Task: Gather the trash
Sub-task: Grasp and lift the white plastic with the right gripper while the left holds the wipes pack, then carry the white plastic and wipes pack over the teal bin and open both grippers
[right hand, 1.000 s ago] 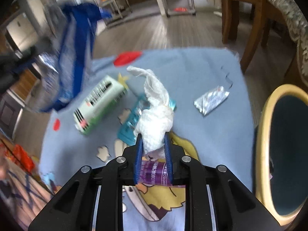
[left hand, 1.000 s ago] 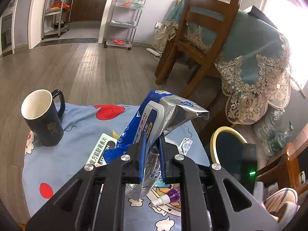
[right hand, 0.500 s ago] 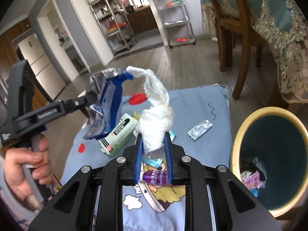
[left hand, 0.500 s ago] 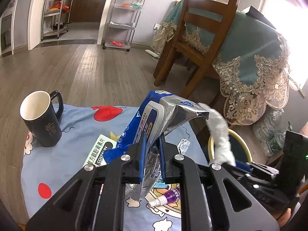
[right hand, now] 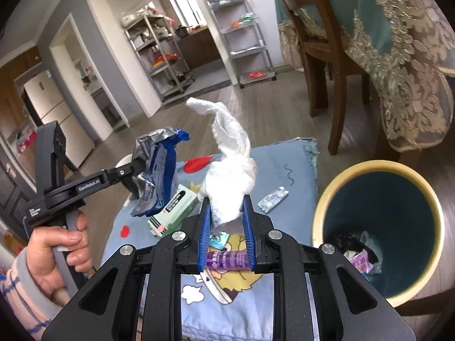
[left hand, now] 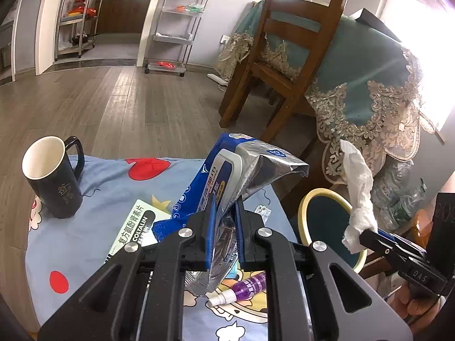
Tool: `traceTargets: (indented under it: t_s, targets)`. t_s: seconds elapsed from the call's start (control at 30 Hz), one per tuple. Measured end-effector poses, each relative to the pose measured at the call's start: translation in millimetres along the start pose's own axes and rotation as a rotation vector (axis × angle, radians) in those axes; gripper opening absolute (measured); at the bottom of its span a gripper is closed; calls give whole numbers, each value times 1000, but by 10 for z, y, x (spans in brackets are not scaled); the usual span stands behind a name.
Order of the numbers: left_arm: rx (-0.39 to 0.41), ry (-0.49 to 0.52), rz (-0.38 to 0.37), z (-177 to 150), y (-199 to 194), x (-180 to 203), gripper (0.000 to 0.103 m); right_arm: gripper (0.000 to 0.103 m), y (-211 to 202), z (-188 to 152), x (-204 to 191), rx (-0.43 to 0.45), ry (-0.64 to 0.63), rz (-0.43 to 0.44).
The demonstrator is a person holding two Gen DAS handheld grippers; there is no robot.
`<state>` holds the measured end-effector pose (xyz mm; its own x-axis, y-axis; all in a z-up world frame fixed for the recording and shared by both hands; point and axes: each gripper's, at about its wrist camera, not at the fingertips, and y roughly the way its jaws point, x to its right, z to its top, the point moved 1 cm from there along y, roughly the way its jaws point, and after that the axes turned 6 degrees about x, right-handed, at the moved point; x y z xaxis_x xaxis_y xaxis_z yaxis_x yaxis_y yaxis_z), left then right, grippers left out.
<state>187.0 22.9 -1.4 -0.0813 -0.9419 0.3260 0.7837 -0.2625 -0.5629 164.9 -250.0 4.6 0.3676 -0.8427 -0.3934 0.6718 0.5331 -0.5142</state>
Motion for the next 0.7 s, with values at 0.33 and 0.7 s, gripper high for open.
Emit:
traceTargets:
  t_s: [0.33, 0.7]
  targets:
    - [-13, 29, -52, -6, 41, 287, 11, 23, -260, -107, 301, 29, 57, -74]
    - [-82, 84, -126, -149, 277, 848, 12, 23, -394, -355, 776, -36, 105, -248]
